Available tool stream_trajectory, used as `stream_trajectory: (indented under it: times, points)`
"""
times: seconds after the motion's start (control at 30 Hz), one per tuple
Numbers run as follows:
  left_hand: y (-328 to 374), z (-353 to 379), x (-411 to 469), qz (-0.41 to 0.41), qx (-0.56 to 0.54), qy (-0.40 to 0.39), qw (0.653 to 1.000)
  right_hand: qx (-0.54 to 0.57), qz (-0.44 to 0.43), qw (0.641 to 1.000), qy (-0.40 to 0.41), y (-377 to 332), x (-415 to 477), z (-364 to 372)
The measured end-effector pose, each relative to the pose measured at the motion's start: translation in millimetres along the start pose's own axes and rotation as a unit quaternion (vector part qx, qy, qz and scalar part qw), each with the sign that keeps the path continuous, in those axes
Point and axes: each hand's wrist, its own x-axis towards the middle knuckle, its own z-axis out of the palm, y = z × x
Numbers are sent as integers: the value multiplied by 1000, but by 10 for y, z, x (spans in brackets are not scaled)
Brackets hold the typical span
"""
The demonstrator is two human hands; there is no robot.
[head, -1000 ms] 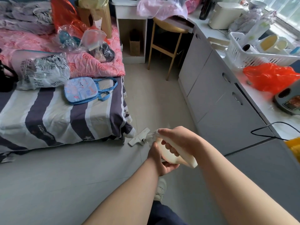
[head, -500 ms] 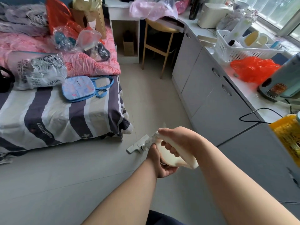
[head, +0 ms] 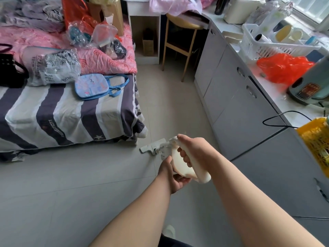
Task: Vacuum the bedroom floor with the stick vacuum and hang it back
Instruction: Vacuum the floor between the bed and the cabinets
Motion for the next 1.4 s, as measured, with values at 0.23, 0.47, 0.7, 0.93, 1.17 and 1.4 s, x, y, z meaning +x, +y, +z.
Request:
stream_trajectory:
  times: [0.23,0.47,0.7,0.93,1.17,1.4]
  points:
    - [280,40,166,39,-14,15,999,25,0,1000,8,-195,313,154]
    - [938,238,316,28,3,22,999,43,-2,999,15,-702,772,333]
    - [1676,301,489,12,21,28,999,62,11,998,30,-1201,1180,642]
    - [2381,353,594,-3,37,29,999,102,20,993,54,-1654,1563,966]
    - [2899,368,682,-12,36,32,999,145,26,987,61,-1946,1916,1234]
    - [3213,518,834,-16,39,45,998,127,37,990,57,-2183,2195,1244]
